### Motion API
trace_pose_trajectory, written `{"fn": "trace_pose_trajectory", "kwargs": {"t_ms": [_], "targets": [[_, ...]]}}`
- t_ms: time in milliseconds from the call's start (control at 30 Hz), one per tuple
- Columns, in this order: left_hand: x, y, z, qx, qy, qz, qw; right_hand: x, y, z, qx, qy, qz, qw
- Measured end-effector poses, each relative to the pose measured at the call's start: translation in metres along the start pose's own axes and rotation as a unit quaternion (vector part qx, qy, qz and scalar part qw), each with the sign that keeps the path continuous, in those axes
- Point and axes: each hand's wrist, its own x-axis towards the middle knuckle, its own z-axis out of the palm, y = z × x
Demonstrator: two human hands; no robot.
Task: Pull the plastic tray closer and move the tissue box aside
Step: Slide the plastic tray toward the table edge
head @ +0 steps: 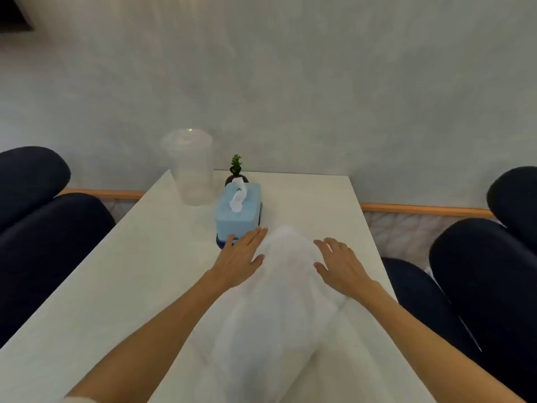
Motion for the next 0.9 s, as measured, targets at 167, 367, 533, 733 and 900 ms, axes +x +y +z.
{"fn": "trace_pose_trajectory", "kwargs": {"t_ms": [167,367,533,733,900], "targets": [[-0.01,-0.012,0.02,-0.005,-0.085,-0.081,0.993,-0.013,0.004,0.022,0.012,-0.052,0.055,0.997],[-0.019,-0.025,0.038,-0.028,-0.145,-0.18,0.973,-0.027,0.011,0.037,0.002,-0.077,0.066,0.995],[-0.021,-0.029,0.044,-0.007,-0.105,-0.198,0.975,-0.036,0.011,0.045,0.021,-0.053,0.082,0.995],[-0.022,-0.036,0.038,0.029,-0.104,-0.22,0.969,-0.05,0.006,0.053,0.086,0.024,0.213,0.973],[-0.023,-0.038,0.034,0.07,-0.125,-0.215,0.966,-0.063,-0.001,0.051,0.321,0.027,0.319,0.891]]}}
